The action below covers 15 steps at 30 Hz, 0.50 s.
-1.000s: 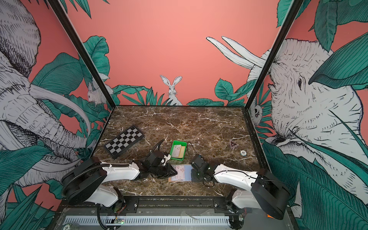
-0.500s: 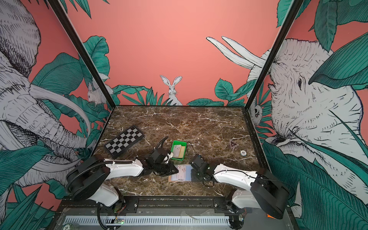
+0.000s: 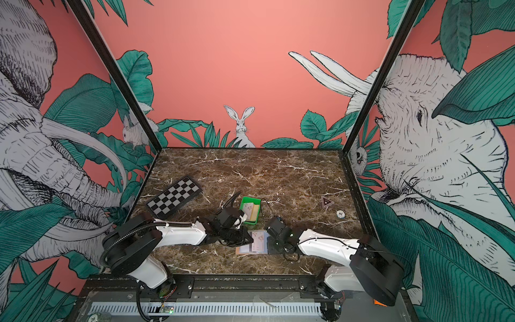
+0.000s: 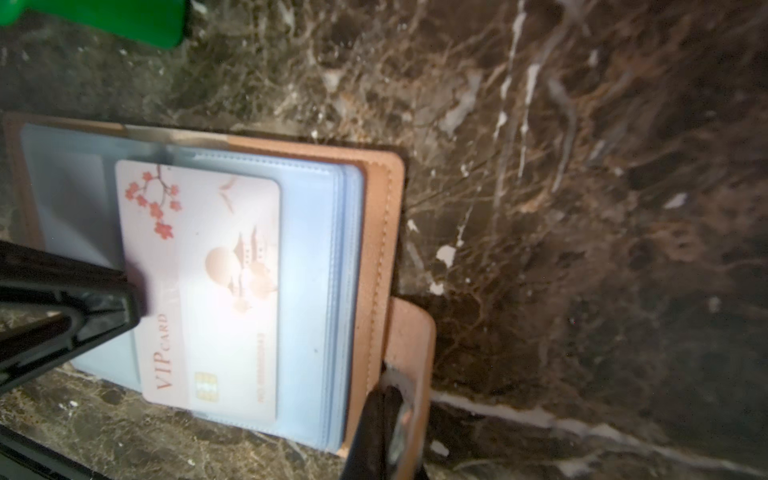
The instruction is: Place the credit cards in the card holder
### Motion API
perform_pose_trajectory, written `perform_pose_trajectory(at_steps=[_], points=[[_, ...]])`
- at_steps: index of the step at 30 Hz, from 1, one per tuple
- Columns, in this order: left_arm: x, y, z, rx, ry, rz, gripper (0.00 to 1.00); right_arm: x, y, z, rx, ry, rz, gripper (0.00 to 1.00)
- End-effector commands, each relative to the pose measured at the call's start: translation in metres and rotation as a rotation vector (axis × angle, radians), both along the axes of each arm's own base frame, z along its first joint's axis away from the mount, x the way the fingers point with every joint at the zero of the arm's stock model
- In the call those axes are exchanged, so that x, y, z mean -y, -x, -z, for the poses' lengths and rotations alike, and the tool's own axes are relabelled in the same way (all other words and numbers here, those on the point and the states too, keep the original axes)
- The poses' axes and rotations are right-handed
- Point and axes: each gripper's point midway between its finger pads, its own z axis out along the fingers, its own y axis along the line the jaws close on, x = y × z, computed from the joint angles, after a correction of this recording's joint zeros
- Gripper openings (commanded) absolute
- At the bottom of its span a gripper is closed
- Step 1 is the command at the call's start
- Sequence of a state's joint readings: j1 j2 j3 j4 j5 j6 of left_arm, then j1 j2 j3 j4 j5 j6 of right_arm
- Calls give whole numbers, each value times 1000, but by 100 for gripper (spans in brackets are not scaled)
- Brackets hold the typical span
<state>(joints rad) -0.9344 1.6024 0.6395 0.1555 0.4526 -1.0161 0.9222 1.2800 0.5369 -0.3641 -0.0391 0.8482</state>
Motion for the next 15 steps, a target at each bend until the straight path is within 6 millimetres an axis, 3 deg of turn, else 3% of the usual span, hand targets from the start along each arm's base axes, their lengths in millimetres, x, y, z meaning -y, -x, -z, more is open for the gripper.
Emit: perform_pose_trajectory(at_steps=[1,9,15], points=[[10,-1,-6,19,16,22,13,10,4,17,-13,59,0,0],[18,3,-7,14,20,44,15,9,4,18,-12,57,-1,0],[-5,8,-9,46,-65,52,20,8,4,18,-15,56,-4,0]])
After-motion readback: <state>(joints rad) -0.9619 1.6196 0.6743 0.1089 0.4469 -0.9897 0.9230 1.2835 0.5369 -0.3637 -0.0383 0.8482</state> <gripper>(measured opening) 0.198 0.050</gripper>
